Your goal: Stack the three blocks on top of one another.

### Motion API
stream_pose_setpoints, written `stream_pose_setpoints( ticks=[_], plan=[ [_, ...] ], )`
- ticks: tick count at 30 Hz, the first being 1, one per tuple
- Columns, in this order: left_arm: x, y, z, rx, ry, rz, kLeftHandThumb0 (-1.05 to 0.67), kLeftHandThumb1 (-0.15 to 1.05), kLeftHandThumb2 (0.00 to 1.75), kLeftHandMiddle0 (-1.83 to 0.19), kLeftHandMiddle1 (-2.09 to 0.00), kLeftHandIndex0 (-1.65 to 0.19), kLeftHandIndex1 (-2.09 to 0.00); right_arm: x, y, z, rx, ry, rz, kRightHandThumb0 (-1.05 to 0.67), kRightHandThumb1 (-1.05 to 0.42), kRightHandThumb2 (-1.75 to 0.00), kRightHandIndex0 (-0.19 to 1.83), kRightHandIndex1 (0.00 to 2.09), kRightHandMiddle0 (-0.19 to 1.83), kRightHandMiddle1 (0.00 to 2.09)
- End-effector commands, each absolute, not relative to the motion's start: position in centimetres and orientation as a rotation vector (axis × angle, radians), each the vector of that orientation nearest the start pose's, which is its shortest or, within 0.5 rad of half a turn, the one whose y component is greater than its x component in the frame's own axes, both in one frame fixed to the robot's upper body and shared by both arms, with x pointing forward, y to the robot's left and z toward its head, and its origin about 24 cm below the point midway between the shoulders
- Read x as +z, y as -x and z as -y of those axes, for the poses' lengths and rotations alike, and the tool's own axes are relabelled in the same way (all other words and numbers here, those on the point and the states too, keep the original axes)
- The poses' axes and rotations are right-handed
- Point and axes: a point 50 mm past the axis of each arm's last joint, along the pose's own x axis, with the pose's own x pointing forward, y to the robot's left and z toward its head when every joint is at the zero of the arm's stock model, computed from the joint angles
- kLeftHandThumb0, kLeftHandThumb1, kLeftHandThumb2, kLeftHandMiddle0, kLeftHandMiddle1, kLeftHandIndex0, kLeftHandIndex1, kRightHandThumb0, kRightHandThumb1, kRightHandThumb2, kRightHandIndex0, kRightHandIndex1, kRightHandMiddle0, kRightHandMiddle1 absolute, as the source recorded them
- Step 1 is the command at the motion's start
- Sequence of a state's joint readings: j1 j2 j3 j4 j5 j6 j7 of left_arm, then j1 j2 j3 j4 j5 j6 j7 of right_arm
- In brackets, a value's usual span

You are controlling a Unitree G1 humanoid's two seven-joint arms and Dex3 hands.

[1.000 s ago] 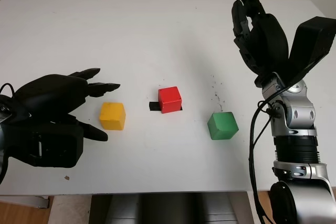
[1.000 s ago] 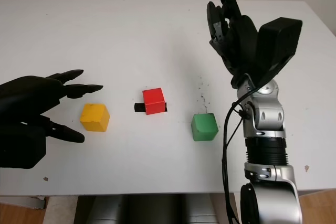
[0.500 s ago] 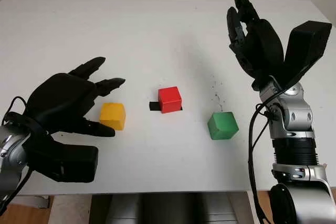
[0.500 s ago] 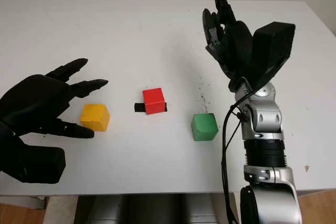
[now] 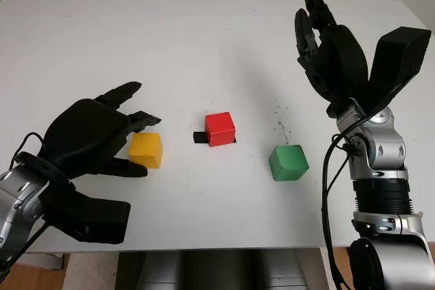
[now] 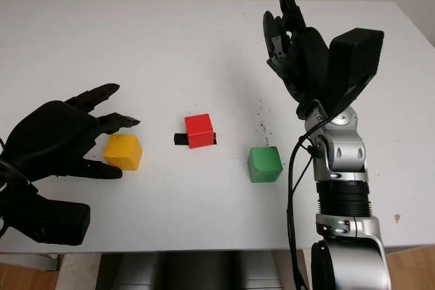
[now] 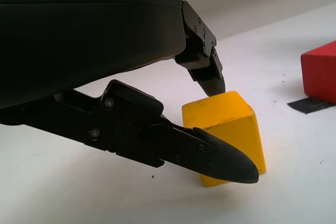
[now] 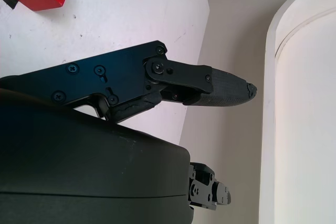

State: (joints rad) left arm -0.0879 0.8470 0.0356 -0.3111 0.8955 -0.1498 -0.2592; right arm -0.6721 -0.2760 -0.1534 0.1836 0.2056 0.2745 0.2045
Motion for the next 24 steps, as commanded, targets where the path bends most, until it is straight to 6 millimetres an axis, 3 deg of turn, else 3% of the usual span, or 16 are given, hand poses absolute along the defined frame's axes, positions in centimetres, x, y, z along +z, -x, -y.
stream_pose_setpoints(
  ticks=[1,9,13,19,24],
  plan=[
    [17.1,-25.4,-22.5,-0.211,-1.819,0.308,-0.82,1.0,0.05,-0.16,-0.06,-0.21,-0.84,19.4,-35.4,18.5,0.179,0.029,0.251,-0.64,-1.05,-0.56,-0.18,0.05,-0.17,0.04],
    [16.7,-25.5,-22.6,-0.224,-1.806,0.279,-0.83,1.02,0.06,-0.17,-0.06,-0.22,-0.87,19.5,-35.3,18.5,0.173,0.027,0.248,-0.63,-1.05,-0.56,-0.18,0.05,-0.17,0.05],
    [16.5,-25.6,-22.7,-0.213,-1.807,0.297,-0.8,1.04,0.06,-0.21,-0.06,-0.22,-1.05,19.5,-35.3,18.5,0.169,0.024,0.247,-0.63,-1.05,-0.56,-0.18,0.05,-0.18,0.04],
    [16.2,-25.6,-22.8,-0.199,-1.814,0.324,-0.59,1.05,0.21,-0.26,-0.06,-0.24,-1.23,19.4,-35.2,18.6,0.172,0.022,0.246,-0.62,-1.05,-0.56,-0.18,0.05,-0.19,0.04],
    [15.9,-25.7,-22.9,-0.19,-1.771,0.334,-0.52,1.05,0.36,-0.28,-0.06,-0.19,-1.39,19.4,-35.2,18.6,0.166,0.017,0.244,-0.63,-1.05,-0.54,-0.18,0.05,-0.18,0.05]
  ],
)
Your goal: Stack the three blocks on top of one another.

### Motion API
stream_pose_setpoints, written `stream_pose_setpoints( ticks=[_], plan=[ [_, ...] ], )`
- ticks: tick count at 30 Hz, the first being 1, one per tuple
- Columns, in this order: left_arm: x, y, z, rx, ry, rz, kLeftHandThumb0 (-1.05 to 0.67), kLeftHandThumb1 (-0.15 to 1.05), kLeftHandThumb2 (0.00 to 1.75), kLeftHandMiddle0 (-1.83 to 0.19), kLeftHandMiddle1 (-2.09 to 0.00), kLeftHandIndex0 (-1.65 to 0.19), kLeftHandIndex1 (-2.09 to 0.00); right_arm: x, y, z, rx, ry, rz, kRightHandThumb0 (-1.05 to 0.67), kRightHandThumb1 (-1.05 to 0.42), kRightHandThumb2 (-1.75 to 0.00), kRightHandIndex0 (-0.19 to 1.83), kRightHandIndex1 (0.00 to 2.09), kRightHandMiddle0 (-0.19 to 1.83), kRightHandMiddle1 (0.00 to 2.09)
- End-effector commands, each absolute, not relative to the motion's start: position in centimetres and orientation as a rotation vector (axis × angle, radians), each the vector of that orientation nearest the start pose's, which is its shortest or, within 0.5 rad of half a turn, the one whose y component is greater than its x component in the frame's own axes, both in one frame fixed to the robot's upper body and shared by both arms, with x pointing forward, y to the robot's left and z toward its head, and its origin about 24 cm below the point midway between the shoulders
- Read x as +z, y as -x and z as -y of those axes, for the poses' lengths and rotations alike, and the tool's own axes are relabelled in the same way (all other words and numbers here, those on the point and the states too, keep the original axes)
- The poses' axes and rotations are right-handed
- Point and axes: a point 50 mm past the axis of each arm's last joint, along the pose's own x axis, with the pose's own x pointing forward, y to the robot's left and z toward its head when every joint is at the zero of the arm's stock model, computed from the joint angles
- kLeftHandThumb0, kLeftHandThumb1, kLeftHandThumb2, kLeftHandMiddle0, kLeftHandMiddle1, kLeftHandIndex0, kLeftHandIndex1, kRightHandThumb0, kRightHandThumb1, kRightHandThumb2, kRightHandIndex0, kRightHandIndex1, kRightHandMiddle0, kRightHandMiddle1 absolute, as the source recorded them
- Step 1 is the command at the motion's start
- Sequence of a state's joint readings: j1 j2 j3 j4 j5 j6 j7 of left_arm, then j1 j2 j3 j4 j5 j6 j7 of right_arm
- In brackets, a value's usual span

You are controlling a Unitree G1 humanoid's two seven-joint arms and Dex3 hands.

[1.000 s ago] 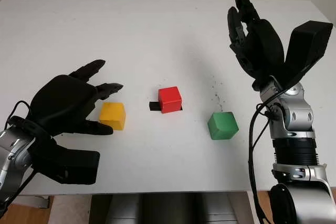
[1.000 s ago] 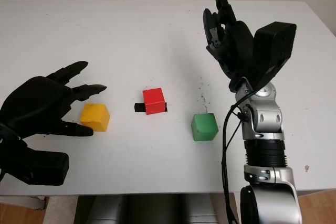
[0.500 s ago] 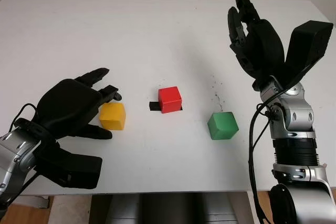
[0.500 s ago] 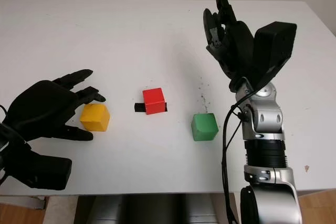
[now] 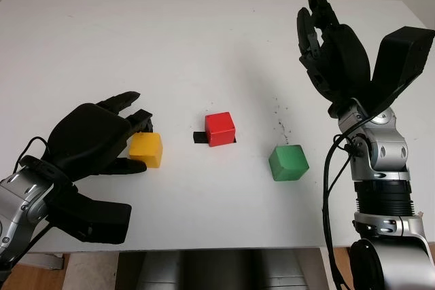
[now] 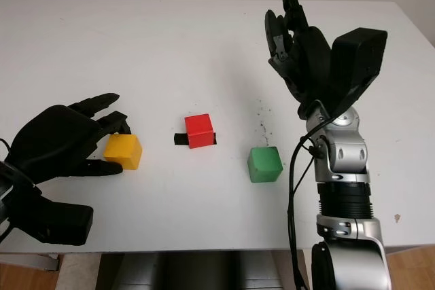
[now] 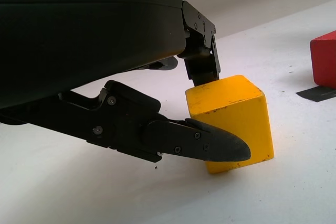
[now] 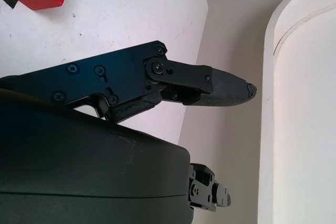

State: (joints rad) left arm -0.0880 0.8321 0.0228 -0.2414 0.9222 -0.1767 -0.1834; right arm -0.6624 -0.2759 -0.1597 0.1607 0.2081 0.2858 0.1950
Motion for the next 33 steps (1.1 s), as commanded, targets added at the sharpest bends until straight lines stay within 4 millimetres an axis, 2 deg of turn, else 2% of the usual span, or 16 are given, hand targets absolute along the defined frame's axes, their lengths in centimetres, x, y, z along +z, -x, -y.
stream_pose_setpoints(
  ticks=[1,9,13,17,26,33],
  plan=[
    [15.9,-25.7,-22.9,-0.187,-1.76,0.333,-0.51,1.05,0.37,-0.28,-0.06,-0.18,-1.42,19.4,-35.2,18.6,0.167,0.016,0.244,-0.63,-1.05,-0.54,-0.18,0.05,-0.18,0.05],
    [15.5,-26.1,-23.3,-0.133,-1.5,0.34,-0.4,1.05,0.27,-0.34,-0.07,-0.07,-1.65,19.3,-35.2,18.6,0.152,0.011,0.245,-0.62,-1.05,-0.53,-0.17,0.06,-0.17,0.06],
    [15.8,-26.3,-23.6,-0.148,-1.324,0.286,-0.4,1.05,0.28,-0.32,-0.06,0.03,-1.83,19.3,-35.2,18.6,0.151,0.008,0.245,-0.63,-1.05,-0.52,-0.16,0.06,-0.15,0.07],
    [16.7,-26.4,-23.8,-0.19,-1.155,0.241,-0.41,1.05,0.27,-0.31,-0.06,0.05,-1.94,19.3,-35.1,18.6,0.153,0.01,0.245,-0.63,-1.05,-0.52,-0.16,0.06,-0.15,0.06],
    [20.1,-27.1,-23.0,-0.17,-1.026,0.28,-0.4,1.05,0.15,-0.31,-0.06,-0.13,-1.8,19.1,-35.2,18.4,0.156,0.003,0.244,-0.63,-1.05,-0.49,-0.16,0.06,-0.14,0.07],
    [20.8,-28.1,-21.7,-0.213,-0.884,0.3,-0.42,1.05,0.13,-0.33,-0.06,-0.26,-1.71,19.0,-35.3,18.2,0.161,-0.001,0.241,-0.63,-1.05,-0.5,-0.16,0.06,-0.13,0.08]
  ],
)
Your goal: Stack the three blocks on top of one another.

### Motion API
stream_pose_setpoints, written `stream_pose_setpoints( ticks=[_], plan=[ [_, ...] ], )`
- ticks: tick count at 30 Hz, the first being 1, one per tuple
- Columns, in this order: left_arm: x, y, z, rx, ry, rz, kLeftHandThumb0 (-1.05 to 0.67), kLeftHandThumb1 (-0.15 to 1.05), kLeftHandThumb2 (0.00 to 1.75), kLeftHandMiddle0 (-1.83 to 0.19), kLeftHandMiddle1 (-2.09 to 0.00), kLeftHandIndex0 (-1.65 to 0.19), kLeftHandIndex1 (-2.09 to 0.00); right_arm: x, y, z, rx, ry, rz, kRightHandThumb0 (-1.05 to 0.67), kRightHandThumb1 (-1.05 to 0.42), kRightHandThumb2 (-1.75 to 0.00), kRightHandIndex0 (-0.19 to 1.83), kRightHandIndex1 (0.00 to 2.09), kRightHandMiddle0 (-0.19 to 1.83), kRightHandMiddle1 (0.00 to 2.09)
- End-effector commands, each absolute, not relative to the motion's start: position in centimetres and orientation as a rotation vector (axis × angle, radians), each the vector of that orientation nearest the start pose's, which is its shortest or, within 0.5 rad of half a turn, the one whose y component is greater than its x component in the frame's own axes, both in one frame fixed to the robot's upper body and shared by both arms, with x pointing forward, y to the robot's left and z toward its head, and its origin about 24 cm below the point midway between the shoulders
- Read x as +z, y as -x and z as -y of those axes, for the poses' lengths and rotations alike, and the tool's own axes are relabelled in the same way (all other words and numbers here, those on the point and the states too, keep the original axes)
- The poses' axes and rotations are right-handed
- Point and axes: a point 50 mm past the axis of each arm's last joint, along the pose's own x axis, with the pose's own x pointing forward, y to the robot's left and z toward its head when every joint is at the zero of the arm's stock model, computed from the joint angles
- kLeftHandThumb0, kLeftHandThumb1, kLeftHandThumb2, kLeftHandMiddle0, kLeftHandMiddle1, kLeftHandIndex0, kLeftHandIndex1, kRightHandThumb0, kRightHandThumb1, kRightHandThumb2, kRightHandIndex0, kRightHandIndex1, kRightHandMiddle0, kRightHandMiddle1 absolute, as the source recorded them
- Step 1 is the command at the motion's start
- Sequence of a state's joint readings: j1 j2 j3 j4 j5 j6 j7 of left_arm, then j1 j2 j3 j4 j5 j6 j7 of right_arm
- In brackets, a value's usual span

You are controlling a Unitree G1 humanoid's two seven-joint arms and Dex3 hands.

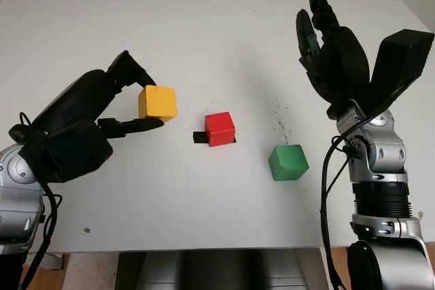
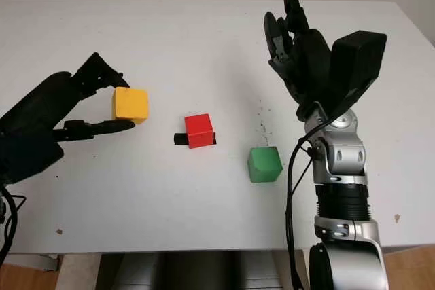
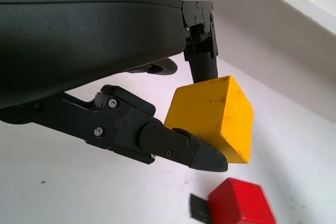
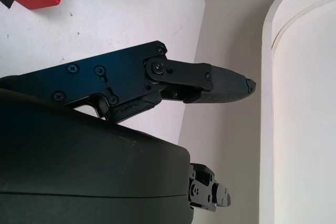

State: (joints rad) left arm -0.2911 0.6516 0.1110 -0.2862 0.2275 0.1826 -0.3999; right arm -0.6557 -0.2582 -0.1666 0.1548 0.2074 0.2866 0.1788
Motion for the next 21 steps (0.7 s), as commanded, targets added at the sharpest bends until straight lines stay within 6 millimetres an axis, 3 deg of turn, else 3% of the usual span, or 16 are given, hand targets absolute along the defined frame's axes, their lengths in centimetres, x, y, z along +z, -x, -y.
stream_pose_setpoints(
  ticks=[1,7,14,21],
  plan=[
    [20.8,-28.2,-21.5,-0.223,-0.856,0.304,-0.4,1.05,0.13,-0.32,-0.06,-0.27,-1.65,19.0,-35.3,18.1,0.161,-0.003,0.241,-0.63,-1.05,-0.49,-0.16,0.06,-0.13,0.08],
    [20.0,-29.3,-19.2,-0.227,-0.676,0.355,-0.4,1.05,0.12,-0.26,-0.04,-0.32,-1.54,18.9,-35.3,18.1,0.159,-0.016,0.24,-0.64,-1.05,-0.48,-0.16,0.06,-0.12,0.08],
    [17.1,-30.1,-16.3,-0.258,-0.544,0.33,-0.42,1.05,0.14,-0.23,-0.04,-0.27,-1.69,18.7,-35.3,18.1,0.161,-0.007,0.242,-0.64,-1.05,-0.49,-0.16,0.05,-0.13,0.08],
    [14.7,-30.3,-14.7,-0.265,-0.473,0.267,-0.48,1.05,0.18,-0.22,-0.04,-0.29,-1.8,18.6,-35.2,18.4,0.147,-0.02,0.232,-0.64,-1.05,-0.49,-0.16,0.06,-0.15,0.07]
  ],
)
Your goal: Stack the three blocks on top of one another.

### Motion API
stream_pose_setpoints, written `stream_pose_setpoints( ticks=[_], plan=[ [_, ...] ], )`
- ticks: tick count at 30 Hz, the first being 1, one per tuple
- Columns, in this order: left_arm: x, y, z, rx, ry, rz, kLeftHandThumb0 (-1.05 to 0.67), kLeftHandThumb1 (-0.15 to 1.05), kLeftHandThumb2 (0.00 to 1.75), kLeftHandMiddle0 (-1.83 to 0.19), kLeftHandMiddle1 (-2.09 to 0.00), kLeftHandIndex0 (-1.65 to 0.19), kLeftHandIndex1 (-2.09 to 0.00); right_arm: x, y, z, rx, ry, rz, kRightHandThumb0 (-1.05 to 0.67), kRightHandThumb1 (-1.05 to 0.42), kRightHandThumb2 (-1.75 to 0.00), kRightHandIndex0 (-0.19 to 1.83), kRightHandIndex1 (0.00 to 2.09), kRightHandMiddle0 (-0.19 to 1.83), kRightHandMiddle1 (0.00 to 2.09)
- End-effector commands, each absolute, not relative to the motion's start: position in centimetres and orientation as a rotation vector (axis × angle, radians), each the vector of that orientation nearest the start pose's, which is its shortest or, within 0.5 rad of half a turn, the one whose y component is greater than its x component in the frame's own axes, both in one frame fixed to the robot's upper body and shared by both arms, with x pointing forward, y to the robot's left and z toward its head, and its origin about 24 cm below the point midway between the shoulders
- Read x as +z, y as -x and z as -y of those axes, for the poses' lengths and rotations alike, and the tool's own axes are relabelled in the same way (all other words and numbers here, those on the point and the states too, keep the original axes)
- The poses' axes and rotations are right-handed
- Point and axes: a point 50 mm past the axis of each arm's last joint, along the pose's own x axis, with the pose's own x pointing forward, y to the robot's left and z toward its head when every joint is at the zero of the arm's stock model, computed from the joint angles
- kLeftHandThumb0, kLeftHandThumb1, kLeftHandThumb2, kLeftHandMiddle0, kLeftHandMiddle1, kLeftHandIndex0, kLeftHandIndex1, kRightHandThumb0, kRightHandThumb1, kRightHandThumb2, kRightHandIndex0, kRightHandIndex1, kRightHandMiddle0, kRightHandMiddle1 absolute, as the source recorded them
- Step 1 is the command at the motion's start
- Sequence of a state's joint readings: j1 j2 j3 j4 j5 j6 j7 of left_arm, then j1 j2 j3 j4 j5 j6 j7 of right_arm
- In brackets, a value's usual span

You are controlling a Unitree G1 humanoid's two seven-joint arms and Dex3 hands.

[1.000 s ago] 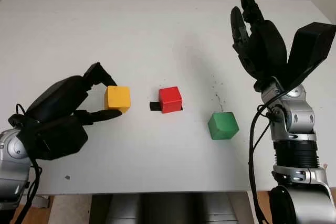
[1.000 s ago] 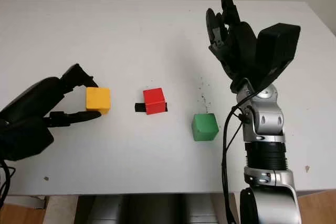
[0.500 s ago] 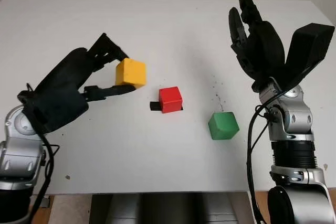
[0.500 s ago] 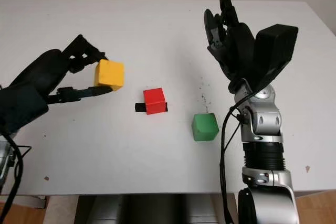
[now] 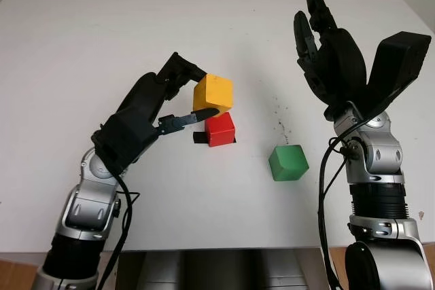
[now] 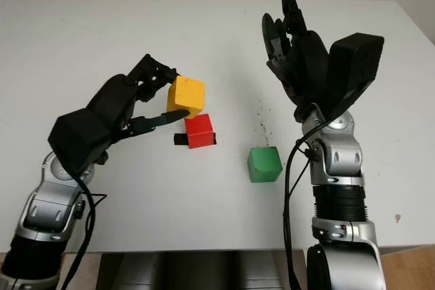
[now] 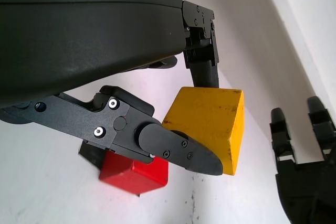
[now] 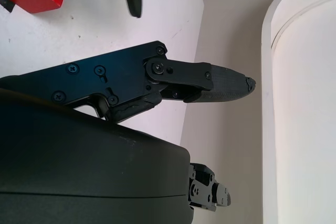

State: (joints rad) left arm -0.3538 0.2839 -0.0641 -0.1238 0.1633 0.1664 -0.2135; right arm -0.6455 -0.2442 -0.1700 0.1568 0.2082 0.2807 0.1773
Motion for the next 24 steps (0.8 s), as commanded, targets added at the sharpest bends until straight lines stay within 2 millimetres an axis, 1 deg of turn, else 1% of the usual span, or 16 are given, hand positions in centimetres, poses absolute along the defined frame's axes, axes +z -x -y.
stream_pose_setpoints(
  ticks=[1,4,8,11,15,24],
  plan=[
    [14.5,-30.4,-14.6,-0.264,-0.465,0.26,-0.48,1.05,0.18,-0.22,-0.04,-0.29,-1.81,18.5,-35.2,18.4,0.145,-0.015,0.232,-0.64,-1.05,-0.48,-0.15,0.06,-0.14,0.07],
    [13.7,-30.6,-14.0,-0.265,-0.439,0.243,-0.51,1.05,0.17,-0.22,-0.04,-0.32,-1.81,18.5,-35.2,18.3,0.137,-0.019,0.232,-0.64,-1.05,-0.48,-0.14,0.06,-0.13,0.08],
    [13.3,-30.6,-13.7,-0.257,-0.426,0.236,-0.52,1.05,0.15,-0.21,-0.04,-0.35,-1.83,18.5,-35.2,18.2,0.135,-0.022,0.233,-0.64,-1.05,-0.49,-0.14,0.06,-0.13,0.08],
    [13.0,-30.5,-13.4,-0.248,-0.418,0.229,-0.52,1.05,0.15,-0.21,-0.04,-0.33,-1.83,18.4,-35.3,18.1,0.134,-0.018,0.231,-0.65,-1.05,-0.48,-0.13,0.06,-0.12,0.08],
    [12.6,-30.4,-13.2,-0.225,-0.394,0.224,-0.51,1.05,0.16,-0.21,-0.04,-0.29,-1.84,18.4,-35.3,18.1,0.143,-0.009,0.23,-0.65,-1.05,-0.51,-0.15,0.05,-0.15,0.07],
    [11.6,-30.6,-13.0,-0.186,-0.381,0.244,-0.5,1.05,0.21,-0.19,-0.04,-0.21,-1.88,18.4,-35.3,18.3,0.135,-0.015,0.228,-0.65,-1.05,-0.48,-0.14,0.06,-0.13,0.07]
  ],
)
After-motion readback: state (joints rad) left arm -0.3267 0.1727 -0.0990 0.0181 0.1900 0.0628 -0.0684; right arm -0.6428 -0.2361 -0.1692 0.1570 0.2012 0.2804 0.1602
